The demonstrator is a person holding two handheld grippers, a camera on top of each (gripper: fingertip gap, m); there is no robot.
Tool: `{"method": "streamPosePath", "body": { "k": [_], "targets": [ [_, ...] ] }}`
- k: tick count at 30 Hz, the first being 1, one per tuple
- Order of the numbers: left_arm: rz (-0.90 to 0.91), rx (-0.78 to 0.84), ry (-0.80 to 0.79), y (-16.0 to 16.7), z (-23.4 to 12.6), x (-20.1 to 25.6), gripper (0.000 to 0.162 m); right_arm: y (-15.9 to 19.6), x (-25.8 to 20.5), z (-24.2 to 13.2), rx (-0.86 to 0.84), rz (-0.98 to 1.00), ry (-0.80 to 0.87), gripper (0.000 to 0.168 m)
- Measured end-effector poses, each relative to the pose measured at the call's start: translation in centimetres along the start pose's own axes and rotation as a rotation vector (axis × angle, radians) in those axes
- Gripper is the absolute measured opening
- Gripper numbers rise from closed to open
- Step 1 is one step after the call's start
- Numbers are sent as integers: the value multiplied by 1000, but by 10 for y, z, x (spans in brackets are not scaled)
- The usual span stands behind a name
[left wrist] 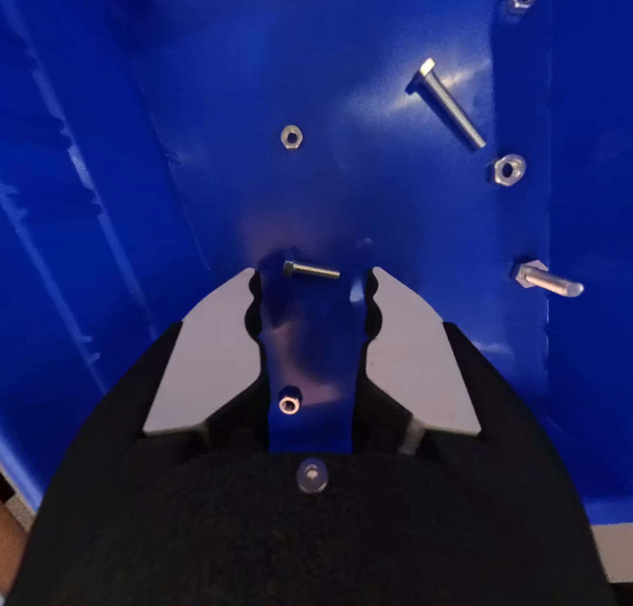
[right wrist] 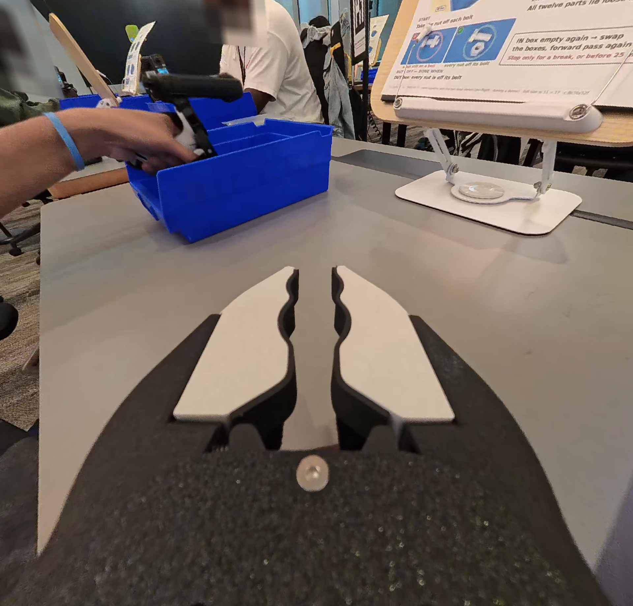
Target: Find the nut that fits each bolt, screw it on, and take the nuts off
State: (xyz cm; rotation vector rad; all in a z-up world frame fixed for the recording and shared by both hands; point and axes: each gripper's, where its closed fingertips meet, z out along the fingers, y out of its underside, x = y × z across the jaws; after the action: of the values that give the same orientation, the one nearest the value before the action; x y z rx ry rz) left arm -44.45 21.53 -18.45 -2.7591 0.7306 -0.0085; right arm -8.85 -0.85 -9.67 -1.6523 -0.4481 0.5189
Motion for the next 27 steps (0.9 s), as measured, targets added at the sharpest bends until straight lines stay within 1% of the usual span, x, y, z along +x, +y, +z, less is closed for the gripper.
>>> {"method": "streamPosePath", "body": {
  "k": [1,4,8,10,12,14,16,18,20,21,23,25,27],
  "targets": [
    [0,6,17,0,3,1,57,0,0,0,-1,-2,-2,18],
    [-5,35,70,-3,3,7,31,1,-2,1,-11,-3,-12,17],
    [63,28,61,-1,1,12,31,1,-2,2,-13,0,-18,16],
    [92,51,79,-4,-9,17,31,2,-2,2,-14,1,-19,16],
    [132,125,133,-13,-37,31,31,1,-2,2,-13,1,-19,16],
    [227,234,221,-25,-76,58,31,1,-2,2,-11,0,-16,16],
    [393,337,330,-33,-122,100,31,1,-2,2,-11,-2,-15,16],
    [582,388,442,-31,-161,152,31,1,-2,2,-8,-2,-14,16],
    [799,390,499,-20,-183,202,31,1,-2,2,-8,1,-16,16],
    [902,372,511,-13,-187,224,31,1,-1,2,-8,4,-16,16],
    [1066,281,530,3,-174,262,31,1,-1,2,-4,5,-12,16],
    [1190,167,539,18,-148,291,31,0,-1,2,2,3,-9,16],
    [1282,67,531,30,-118,309,31,0,-1,1,6,3,-10,16]
  ]
}}
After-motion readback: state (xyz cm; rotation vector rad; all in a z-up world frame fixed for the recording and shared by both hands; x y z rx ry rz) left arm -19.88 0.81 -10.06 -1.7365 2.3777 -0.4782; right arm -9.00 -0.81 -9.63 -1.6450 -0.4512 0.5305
